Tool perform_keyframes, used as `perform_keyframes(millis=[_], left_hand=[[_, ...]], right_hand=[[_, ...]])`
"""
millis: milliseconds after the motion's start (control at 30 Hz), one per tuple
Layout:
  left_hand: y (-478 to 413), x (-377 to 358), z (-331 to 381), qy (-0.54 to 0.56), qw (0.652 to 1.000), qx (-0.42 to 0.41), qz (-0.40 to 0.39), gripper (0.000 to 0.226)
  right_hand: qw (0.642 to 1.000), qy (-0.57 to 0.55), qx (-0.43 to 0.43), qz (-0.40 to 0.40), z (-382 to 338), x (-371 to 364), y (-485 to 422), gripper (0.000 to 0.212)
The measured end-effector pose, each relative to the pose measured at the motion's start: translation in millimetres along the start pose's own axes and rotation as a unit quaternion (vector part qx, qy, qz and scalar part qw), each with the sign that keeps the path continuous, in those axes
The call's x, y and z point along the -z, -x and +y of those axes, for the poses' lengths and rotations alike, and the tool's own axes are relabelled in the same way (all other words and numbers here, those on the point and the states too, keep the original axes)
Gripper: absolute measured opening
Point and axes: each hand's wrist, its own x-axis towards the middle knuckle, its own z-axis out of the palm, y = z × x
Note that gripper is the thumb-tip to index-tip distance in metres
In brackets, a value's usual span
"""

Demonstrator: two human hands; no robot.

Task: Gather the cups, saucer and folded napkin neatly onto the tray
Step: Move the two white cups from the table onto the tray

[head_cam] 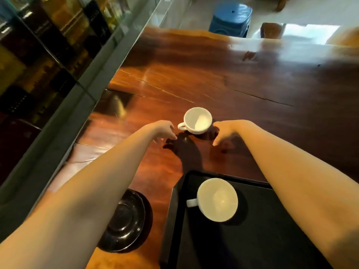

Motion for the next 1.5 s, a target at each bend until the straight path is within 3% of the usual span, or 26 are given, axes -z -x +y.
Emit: perform_keyframes(millis=[167,267,400,533,733,867,1133,1500], left_hand=[[-30.2,13.9,-0.4,0.044,0.998,-0.043,0.000,0.058],[-41.8,10.5,3.3,0.151,0.984,-0.090,-0.008,0.065],[-47.7,-2.1,5.7,0.212,0.964,-0.158,0.023,0.069],[-54.5,-8.6,2.0,0.251,0.953,-0.165,0.036,0.076],[-43.1,-9.7,18.0,0.209,0.962,-0.176,0.023,0.074],[-25.6,-14.3,41.4,0.221,0.957,-0.184,0.032,0.076],[26.5,-32.4,96.4,0.203,0.951,-0.229,0.051,0.071],[119.2,-79.8,171.9,0.171,0.942,-0.280,0.073,0.066]], right_hand=[[0.995,-0.064,0.080,0.009,-9.3,17.1,-25.4,0.092],[0.991,-0.085,0.108,0.009,-16.6,21.6,-24.5,0.083],[0.988,-0.119,0.096,0.036,-28.8,19.9,-4.5,0.077],[0.979,-0.167,0.104,0.058,-29.9,13.3,6.9,0.074],[0.966,-0.236,0.094,0.051,-14.0,8.0,19.0,0.074],[0.958,-0.253,0.119,0.059,2.5,11.7,43.7,0.063],[0.950,-0.259,0.153,0.081,42.1,10.8,112.9,0.062],[0.937,-0.264,0.164,0.160,103.5,-13.4,226.8,0.060]])
